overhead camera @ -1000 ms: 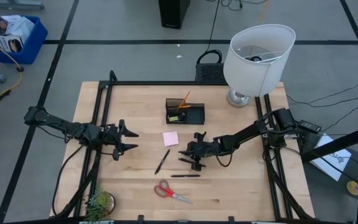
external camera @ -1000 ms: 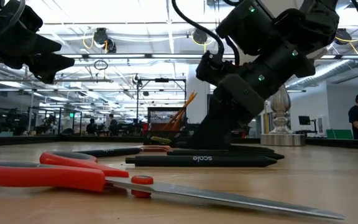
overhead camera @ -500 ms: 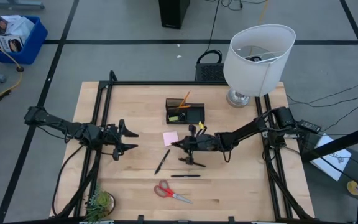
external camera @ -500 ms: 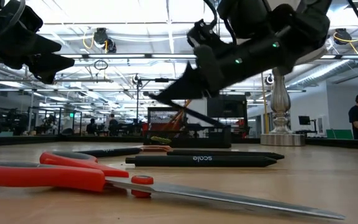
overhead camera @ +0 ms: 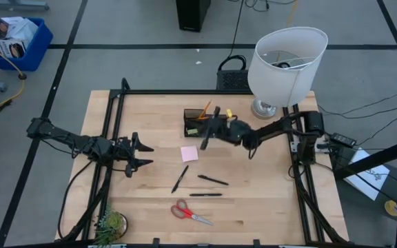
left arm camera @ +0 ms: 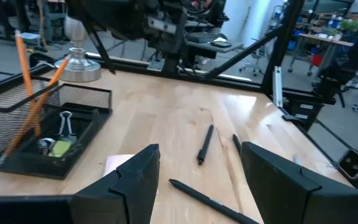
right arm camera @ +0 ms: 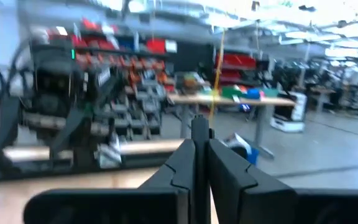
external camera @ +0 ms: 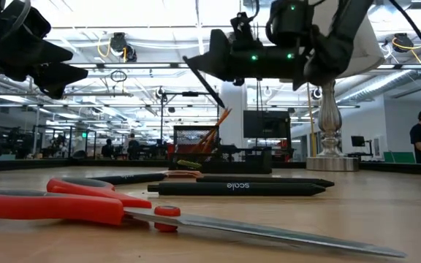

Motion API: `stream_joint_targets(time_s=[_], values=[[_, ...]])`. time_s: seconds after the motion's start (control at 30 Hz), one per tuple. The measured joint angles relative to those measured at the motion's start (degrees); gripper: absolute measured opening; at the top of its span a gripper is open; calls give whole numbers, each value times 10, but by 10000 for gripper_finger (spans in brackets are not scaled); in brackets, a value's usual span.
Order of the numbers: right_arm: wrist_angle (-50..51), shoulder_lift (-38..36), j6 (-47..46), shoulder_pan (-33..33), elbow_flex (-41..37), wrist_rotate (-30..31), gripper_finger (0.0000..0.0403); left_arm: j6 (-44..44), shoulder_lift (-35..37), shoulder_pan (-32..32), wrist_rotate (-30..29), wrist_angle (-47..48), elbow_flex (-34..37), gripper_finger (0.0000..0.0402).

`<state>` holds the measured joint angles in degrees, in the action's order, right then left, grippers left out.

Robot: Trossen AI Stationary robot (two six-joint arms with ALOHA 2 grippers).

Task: Pick and place office supplies into organizer
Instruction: Put the black pen into the desk organizer

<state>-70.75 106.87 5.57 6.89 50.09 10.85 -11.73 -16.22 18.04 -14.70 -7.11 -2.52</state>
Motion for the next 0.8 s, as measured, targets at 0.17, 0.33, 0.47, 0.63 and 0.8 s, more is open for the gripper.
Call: stream_joint_targets(time_s=[0.17,0.33,0.47,0.63,0.8], values=[[-45,18,-21,45,4,-50,27,0,0,0,-30,0,0,230],[-59,61,-24,61,49,-69,24,0,0,0,-49,-4,0,230],[-57,101,10,63,100,-80,26,0,0,0,-49,-7,0,230],[-61,131,33,66,143,-79,24,-10,0,0,-49,-10,0,230],[-60,159,30,82,159,-77,25,-22,0,1,-49,-9,0,230]])
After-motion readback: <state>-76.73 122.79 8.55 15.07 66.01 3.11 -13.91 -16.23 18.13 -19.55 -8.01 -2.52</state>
